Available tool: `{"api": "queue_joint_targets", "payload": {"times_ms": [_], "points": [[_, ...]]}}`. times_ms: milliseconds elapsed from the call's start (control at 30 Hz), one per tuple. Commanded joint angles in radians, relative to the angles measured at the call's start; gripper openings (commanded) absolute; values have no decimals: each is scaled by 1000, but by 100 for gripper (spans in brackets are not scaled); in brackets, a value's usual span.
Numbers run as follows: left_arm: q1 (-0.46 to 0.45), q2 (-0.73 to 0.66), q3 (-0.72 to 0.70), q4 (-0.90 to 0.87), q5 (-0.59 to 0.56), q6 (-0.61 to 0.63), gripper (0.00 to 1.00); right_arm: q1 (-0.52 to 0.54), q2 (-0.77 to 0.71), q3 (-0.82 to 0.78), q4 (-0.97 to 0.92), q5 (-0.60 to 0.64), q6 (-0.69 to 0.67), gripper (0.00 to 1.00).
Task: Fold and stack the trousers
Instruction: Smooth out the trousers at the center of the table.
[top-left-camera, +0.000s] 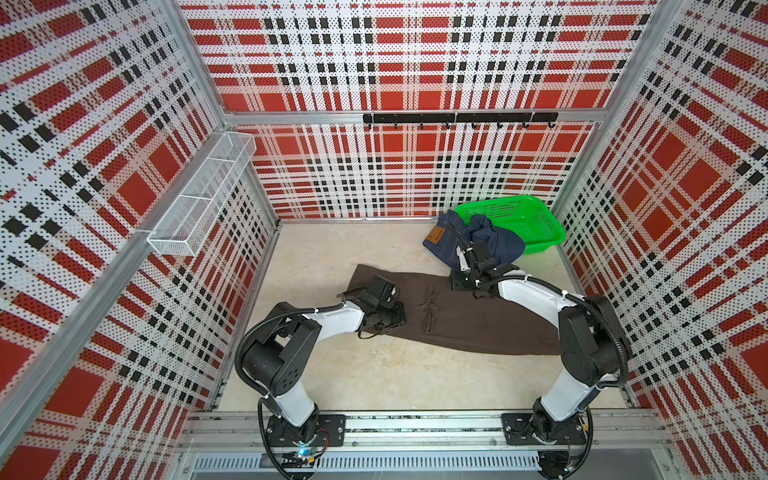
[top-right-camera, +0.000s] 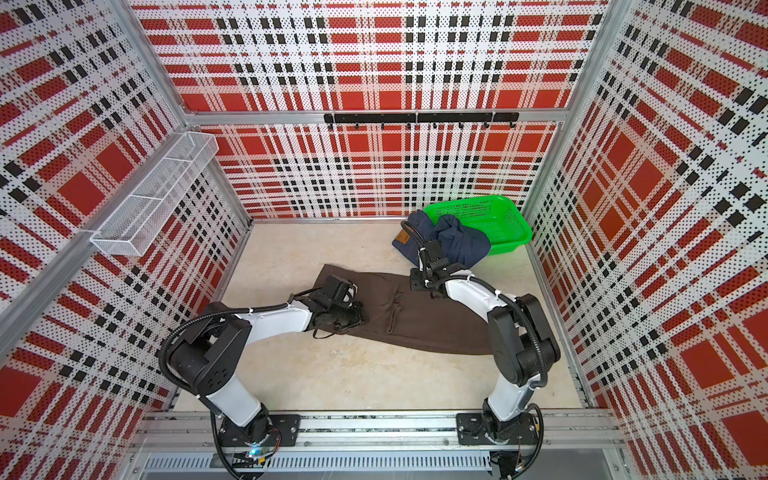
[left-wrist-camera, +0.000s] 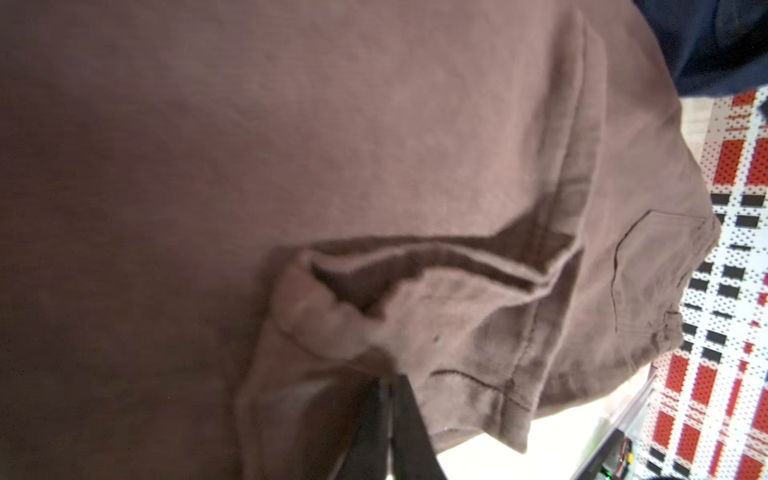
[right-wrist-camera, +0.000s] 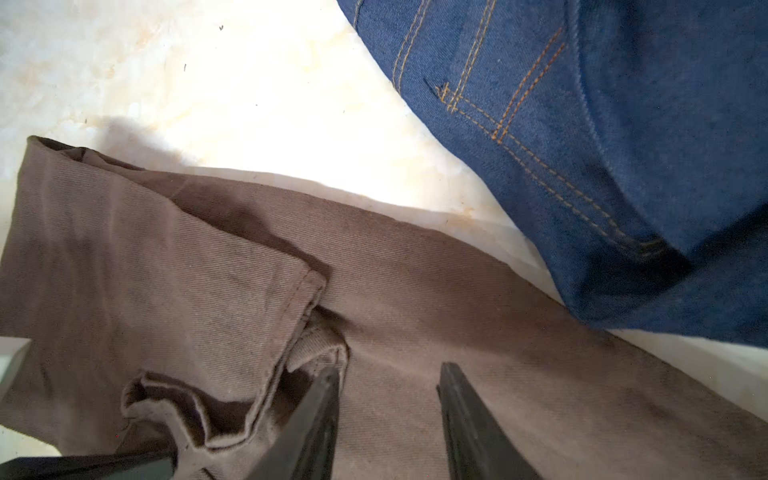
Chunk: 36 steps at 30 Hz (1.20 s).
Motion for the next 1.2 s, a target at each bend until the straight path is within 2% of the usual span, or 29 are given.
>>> {"api": "queue_joint_targets", "payload": {"times_ms": [0, 33, 100, 200, 333, 533, 633, 733, 800, 933, 967, 1167], "points": [[-16, -72, 7, -10, 9, 30, 7, 21, -42, -3, -15, -11, 10, 44], [-17, -90, 12, -18, 3, 33, 10, 24, -44, -1, -17, -15, 12, 44], [-12, -123, 28, -43, -30, 38, 35, 35, -45, 7, -18, -27, 20, 45], [21, -136, 56, -80, -85, 59, 56, 51, -44, 21, -21, -29, 27, 46], [65, -75, 114, -145, -137, 127, 66, 61, -45, 30, -26, -28, 29, 47], [105, 37, 140, -157, -104, 190, 68, 62, -73, 20, -41, -14, 28, 47], [90, 64, 143, -142, -53, 210, 66, 62, -85, 10, -46, -7, 27, 47], [64, 77, 145, -142, -27, 220, 58, 62, -89, 4, -50, -1, 25, 47], [44, 71, 141, -142, -22, 221, 45, 62, -90, 2, -50, 1, 25, 47], [7, 16, 130, -142, -38, 210, 8, 63, -92, 2, -48, 2, 23, 47], [-4, -4, 129, -142, -43, 206, 1, 62, -92, 3, -49, 1, 22, 47], [-126, -64, 141, -154, -7, 198, 0, 62, -90, 11, -53, -6, 29, 47]]}}
